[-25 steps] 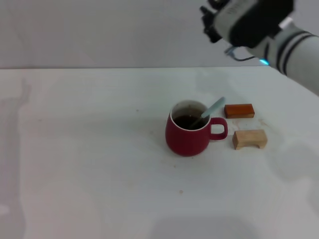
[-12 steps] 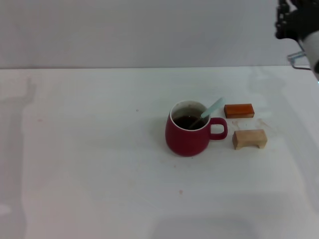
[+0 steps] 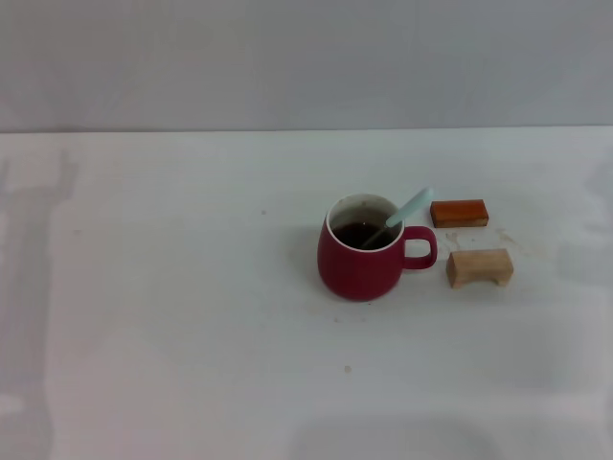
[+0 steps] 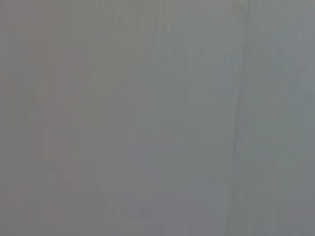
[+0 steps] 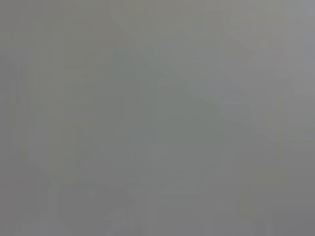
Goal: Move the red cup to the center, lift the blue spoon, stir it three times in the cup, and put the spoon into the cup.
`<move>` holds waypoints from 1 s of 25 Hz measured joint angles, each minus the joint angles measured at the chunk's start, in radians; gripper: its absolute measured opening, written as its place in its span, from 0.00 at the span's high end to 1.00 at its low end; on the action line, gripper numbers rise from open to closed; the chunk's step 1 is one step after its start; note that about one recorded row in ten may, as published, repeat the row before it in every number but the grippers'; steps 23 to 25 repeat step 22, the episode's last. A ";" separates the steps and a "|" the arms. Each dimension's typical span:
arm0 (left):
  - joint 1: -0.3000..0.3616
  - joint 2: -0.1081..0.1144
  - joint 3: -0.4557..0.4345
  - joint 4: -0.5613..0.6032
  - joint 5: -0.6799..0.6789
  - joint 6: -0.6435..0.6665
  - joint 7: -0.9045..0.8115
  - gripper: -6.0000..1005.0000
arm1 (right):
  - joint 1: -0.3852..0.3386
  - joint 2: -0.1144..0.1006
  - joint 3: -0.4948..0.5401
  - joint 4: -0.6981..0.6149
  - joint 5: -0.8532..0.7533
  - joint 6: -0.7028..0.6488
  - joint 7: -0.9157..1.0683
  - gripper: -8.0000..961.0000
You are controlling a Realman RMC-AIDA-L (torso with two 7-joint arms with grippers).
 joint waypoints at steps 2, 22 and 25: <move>0.002 0.000 0.007 0.000 0.000 0.000 0.000 0.14 | -0.015 -0.002 -0.015 -0.020 0.006 -0.007 0.083 0.82; 0.025 0.002 0.078 0.015 0.000 -0.004 0.000 0.14 | -0.080 -0.009 -0.109 -0.170 0.004 -0.079 0.491 0.80; 0.025 0.002 0.078 0.015 0.000 -0.004 0.000 0.14 | -0.080 -0.009 -0.109 -0.170 0.004 -0.079 0.491 0.80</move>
